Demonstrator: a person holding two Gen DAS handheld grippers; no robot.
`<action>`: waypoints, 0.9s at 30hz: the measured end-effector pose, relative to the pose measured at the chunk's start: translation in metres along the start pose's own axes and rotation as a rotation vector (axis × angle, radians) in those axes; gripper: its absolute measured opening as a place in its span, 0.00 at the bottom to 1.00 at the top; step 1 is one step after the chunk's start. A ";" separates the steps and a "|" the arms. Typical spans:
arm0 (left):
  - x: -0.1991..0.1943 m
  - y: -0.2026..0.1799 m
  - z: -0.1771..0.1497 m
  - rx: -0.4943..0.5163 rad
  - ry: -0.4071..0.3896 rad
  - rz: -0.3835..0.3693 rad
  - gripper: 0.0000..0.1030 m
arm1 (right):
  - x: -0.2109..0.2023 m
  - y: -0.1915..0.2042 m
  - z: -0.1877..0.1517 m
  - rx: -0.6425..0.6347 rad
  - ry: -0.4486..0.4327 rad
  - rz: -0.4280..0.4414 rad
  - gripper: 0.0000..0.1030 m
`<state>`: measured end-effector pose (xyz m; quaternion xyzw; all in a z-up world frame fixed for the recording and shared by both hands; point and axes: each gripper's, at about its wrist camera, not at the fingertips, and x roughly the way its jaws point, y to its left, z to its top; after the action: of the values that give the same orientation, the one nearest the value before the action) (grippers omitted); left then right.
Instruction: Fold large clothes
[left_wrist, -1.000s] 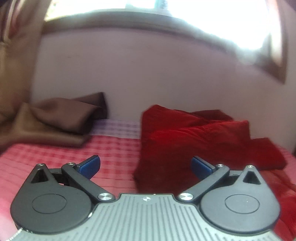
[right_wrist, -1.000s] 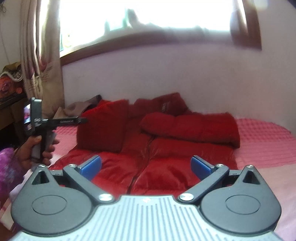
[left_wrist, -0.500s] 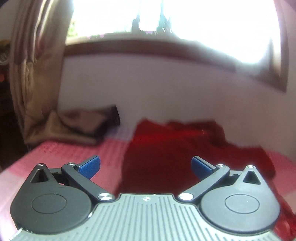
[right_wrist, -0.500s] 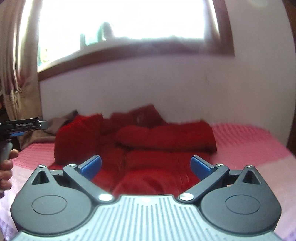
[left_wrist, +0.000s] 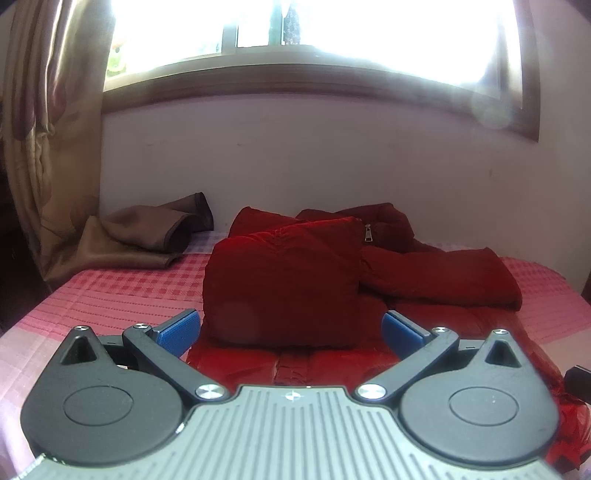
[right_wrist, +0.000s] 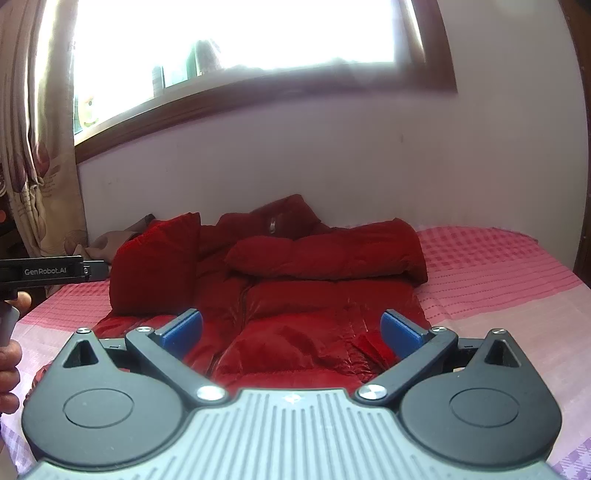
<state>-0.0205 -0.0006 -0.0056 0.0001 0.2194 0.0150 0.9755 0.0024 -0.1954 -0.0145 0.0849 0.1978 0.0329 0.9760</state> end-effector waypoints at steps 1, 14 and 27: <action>0.000 -0.001 0.000 -0.002 0.002 -0.007 1.00 | 0.001 0.000 0.000 0.003 0.002 0.002 1.00; 0.047 0.062 0.005 -0.018 -0.103 -0.026 1.00 | 0.013 -0.001 0.001 0.001 0.040 0.035 1.00; 0.195 0.132 -0.001 -0.096 0.087 -0.358 0.73 | 0.044 0.005 -0.001 0.013 0.129 0.050 1.00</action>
<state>0.1517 0.1373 -0.0896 -0.0863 0.2568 -0.1485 0.9511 0.0421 -0.1859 -0.0307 0.0938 0.2583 0.0614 0.9595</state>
